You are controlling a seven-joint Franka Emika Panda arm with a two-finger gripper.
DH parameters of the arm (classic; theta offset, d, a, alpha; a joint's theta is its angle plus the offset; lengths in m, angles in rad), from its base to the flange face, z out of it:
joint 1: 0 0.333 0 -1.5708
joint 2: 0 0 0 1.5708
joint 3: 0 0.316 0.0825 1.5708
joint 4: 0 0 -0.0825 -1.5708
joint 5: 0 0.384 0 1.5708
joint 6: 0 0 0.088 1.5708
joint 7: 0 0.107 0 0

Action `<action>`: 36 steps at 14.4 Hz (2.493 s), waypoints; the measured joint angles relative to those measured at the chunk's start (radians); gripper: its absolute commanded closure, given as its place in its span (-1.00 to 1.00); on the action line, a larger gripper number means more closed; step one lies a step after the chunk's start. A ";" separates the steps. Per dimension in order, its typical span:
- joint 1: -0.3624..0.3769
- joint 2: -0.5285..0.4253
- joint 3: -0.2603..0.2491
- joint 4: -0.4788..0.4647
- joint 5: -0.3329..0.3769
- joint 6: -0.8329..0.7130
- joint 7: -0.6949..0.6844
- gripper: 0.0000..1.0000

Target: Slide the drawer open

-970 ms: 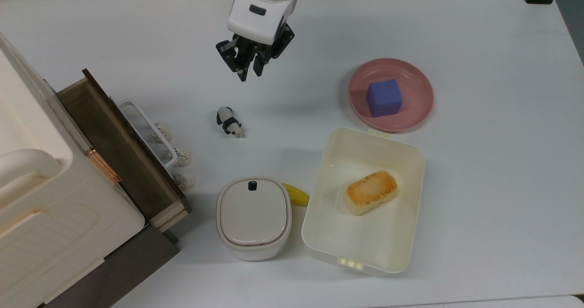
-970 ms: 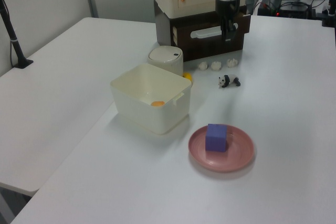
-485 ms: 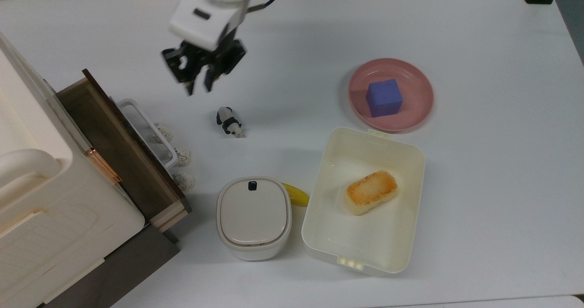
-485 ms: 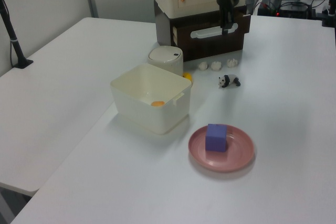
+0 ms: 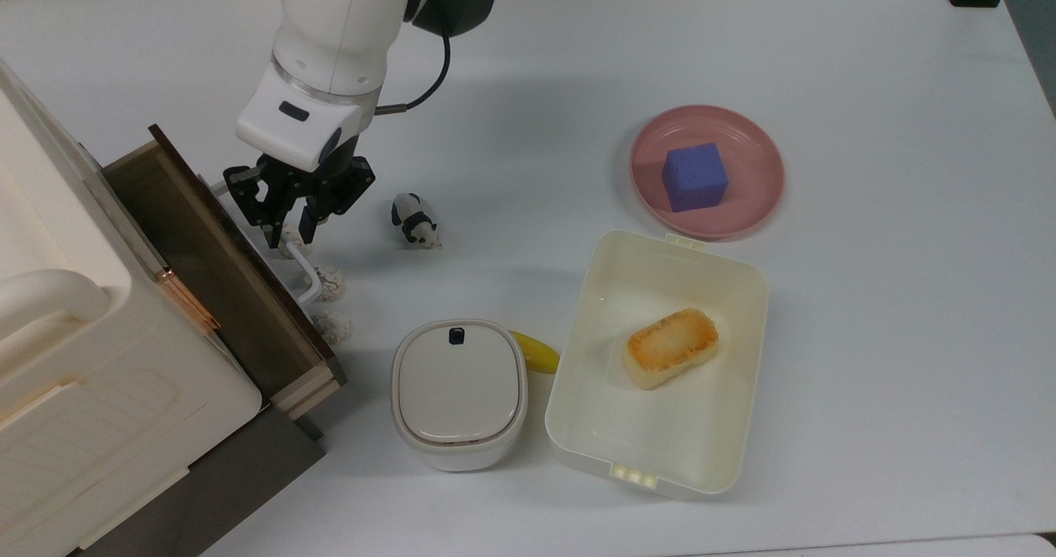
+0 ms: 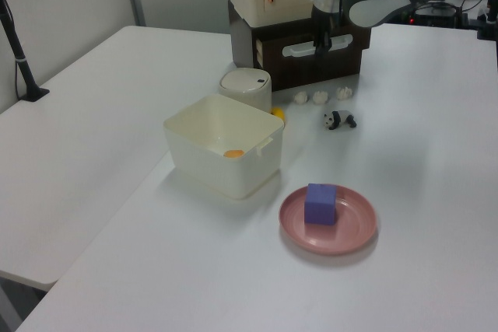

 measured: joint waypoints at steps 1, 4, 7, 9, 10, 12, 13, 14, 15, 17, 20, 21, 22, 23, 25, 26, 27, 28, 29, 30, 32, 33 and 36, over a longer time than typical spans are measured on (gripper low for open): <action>0.001 0.000 0.000 0.000 0.000 0.000 0.000 0.31; 0.000 0.004 0.000 0.000 0.000 0.000 0.000 0.35; -0.007 0.014 -0.004 0.000 0.000 0.018 0.000 0.45; -0.012 0.018 -0.004 0.000 0.000 0.025 0.000 0.49; -0.013 0.018 -0.004 0.000 0.000 0.025 0.000 0.52; -0.010 0.017 -0.004 0.000 0.000 0.025 0.001 0.53; -0.008 0.017 -0.003 0.000 0.000 0.025 0.001 0.54; -0.005 0.017 -0.002 0.000 0.000 0.021 0.002 0.54; -0.002 0.016 -0.002 0.001 0.000 0.012 0.002 0.54; 0.007 0.012 0.000 0.005 0.006 -0.023 0.003 0.54; 0.043 -0.007 0.002 0.006 0.021 -0.109 0.004 0.54; 0.057 -0.015 0.003 0.006 0.026 -0.133 0.004 0.54; 0.072 -0.026 0.011 0.006 0.028 -0.163 0.004 0.50; 0.077 -0.033 0.019 0.006 0.030 -0.175 0.004 0.34; 0.089 -0.048 0.046 0.003 0.047 -0.214 0.027 -0.18; 0.097 -0.055 0.051 0.003 0.053 -0.224 0.050 -0.51; 0.104 -0.065 0.053 0.004 0.079 -0.241 0.079 -1.00; 0.108 -0.080 0.054 0.007 0.123 -0.267 0.115 -1.00; 0.107 -0.095 0.058 0.013 0.162 -0.302 0.158 -1.00; 0.102 -0.115 0.067 0.026 0.191 -0.356 0.220 -1.00; 0.047 -0.165 0.133 0.065 0.214 -0.507 0.346 -1.00; 0.008 -0.184 0.175 0.076 0.216 -0.566 0.379 -1.00; -0.086 -0.225 0.251 0.083 0.231 -0.646 0.438 -1.00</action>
